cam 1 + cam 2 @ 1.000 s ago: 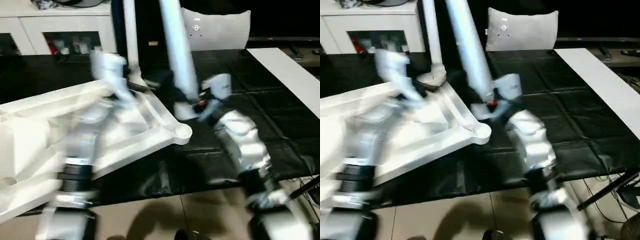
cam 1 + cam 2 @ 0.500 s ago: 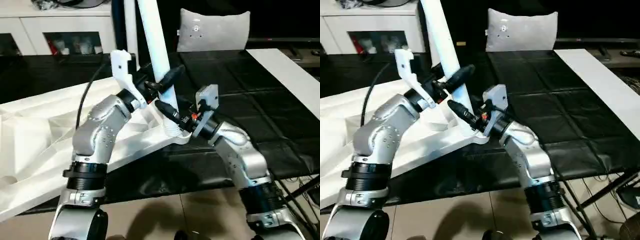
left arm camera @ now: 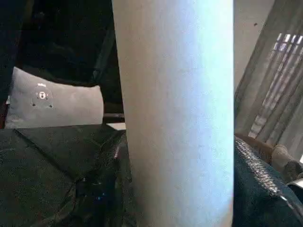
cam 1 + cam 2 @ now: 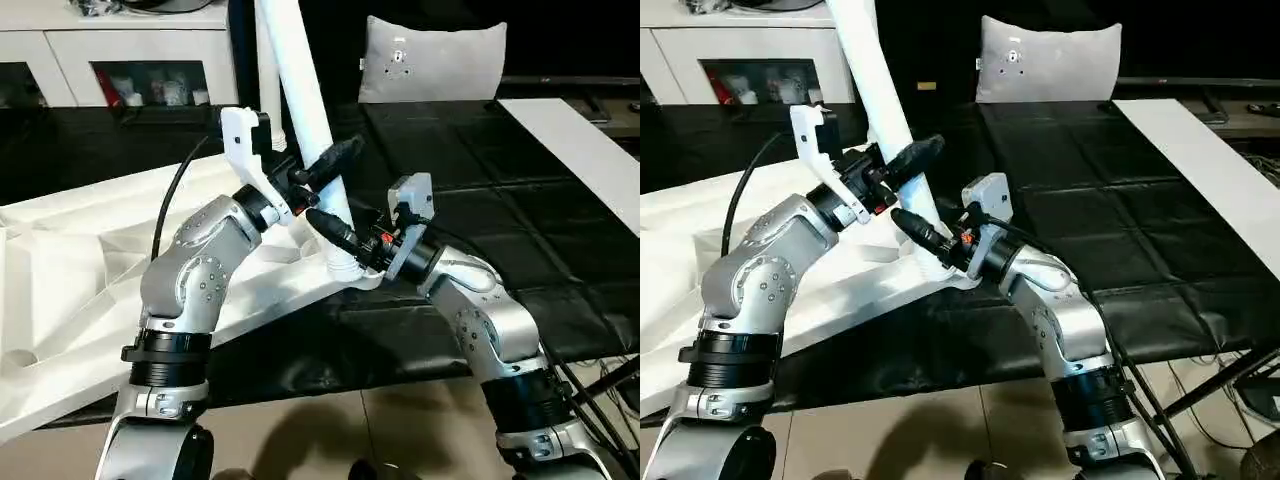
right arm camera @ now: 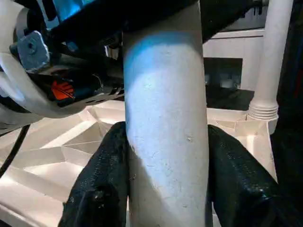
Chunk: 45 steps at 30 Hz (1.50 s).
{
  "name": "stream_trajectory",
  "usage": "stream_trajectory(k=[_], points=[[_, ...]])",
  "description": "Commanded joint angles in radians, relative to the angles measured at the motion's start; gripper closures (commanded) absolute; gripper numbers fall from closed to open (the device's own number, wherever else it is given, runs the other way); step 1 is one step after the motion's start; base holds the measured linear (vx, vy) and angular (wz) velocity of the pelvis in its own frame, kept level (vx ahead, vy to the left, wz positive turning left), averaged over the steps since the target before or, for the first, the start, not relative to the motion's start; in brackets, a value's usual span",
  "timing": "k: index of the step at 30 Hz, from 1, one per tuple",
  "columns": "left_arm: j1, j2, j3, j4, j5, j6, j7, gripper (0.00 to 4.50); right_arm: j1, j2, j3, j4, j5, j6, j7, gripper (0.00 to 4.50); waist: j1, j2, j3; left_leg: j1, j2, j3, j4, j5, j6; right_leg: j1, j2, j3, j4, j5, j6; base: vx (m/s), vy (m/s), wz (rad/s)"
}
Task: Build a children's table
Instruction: Insert table leg to table base
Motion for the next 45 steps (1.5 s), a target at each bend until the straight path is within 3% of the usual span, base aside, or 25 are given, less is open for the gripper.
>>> stream_trajectory(k=[1,4,6,16,17,18,29,31,38,45], points=[[-0.010,0.003,0.001,-0.010,-0.005,0.008,0.006,2.08,0.000,-0.004,-0.007,-0.035,0.008,0.004,-0.001,2.64,0.004,-0.008,-0.078,-0.020,0.009,0.022,-0.074,-0.081,0.058,0.088,-0.053,0.041,-0.088,-0.496,0.051,0.000,0.000,0.00],[-0.016,0.006,0.006,-0.009,-0.006,0.015,0.017,2.17,-0.006,-0.001,-0.013,-0.031,0.008,0.011,-0.005,2.64,0.004,-0.007,-0.077,-0.020,0.009,0.023,-0.073,-0.082,0.057,0.087,-0.053,0.040,-0.088,-0.499,0.052,0.000,0.000,0.00],[-0.022,0.007,0.008,-0.007,-0.005,0.021,0.029,2.48,-0.010,0.001,-0.019,-0.028,0.008,0.014,-0.012,2.64,0.003,-0.006,-0.077,-0.020,0.010,0.022,-0.074,-0.083,0.056,0.087,-0.053,0.040,-0.088,-0.497,0.052,0.000,0.000,0.00],[-0.051,0.012,0.011,0.009,0.030,0.058,0.115,2.61,-0.025,0.005,-0.039,-0.008,0.001,0.024,-0.047,2.64,0.004,0.002,-0.078,-0.020,0.008,0.021,-0.073,-0.082,0.052,0.089,-0.051,0.038,-0.088,-0.484,0.051,0.000,0.000,0.00],[-0.053,0.014,0.009,0.011,0.036,0.061,0.122,2.61,-0.027,0.007,-0.044,-0.006,0.003,0.025,-0.052,2.08,0.005,0.002,-0.078,-0.020,0.008,0.021,-0.073,-0.085,0.052,0.089,-0.051,0.037,-0.087,-0.484,0.050,0.000,0.000,0.00],[-0.055,0.014,0.009,0.012,0.038,0.065,0.130,2.61,-0.028,0.008,-0.048,-0.004,0.006,0.026,-0.056,1.94,0.004,0.000,-0.078,-0.020,0.007,0.021,-0.073,-0.086,0.052,0.089,-0.051,0.037,-0.088,-0.486,0.052,0.000,0.000,0.00],[-0.077,0.031,0.033,0.020,0.029,0.103,0.176,2.62,-0.038,0.009,-0.087,0.003,0.042,0.036,-0.062,1.02,0.007,0.004,-0.082,-0.019,0.010,0.020,-0.073,-0.060,0.057,0.091,-0.051,0.040,-0.078,-0.432,0.028,0.000,0.000,0.00],[-0.088,0.051,0.040,0.030,0.021,0.121,0.173,2.62,-0.054,-0.009,-0.163,-0.018,0.158,0.141,-0.030,0.84,0.007,0.004,-0.082,-0.017,0.012,0.018,-0.074,-0.061,0.064,0.092,-0.049,0.040,-0.077,-0.426,0.022,0.000,0.000,0.00],[-0.098,0.074,0.043,0.014,-0.033,0.198,0.124,2.62,-0.094,-0.060,-0.253,0.028,0.242,0.293,-0.085,0.18,0.023,0.002,-0.083,-0.014,0.012,0.023,-0.072,-0.023,0.057,0.091,-0.053,0.046,-0.069,-0.400,-0.012,0.000,0.000,0.00],[-0.105,0.110,0.038,-0.020,-0.102,0.264,0.035,2.62,-0.090,-0.142,-0.251,-0.015,0.327,0.416,0.050,0.00,0.036,0.000,-0.084,-0.016,0.013,0.023,-0.071,-0.018,0.063,0.093,-0.053,0.045,-0.068,-0.396,-0.011,0.000,0.000,0.00]])
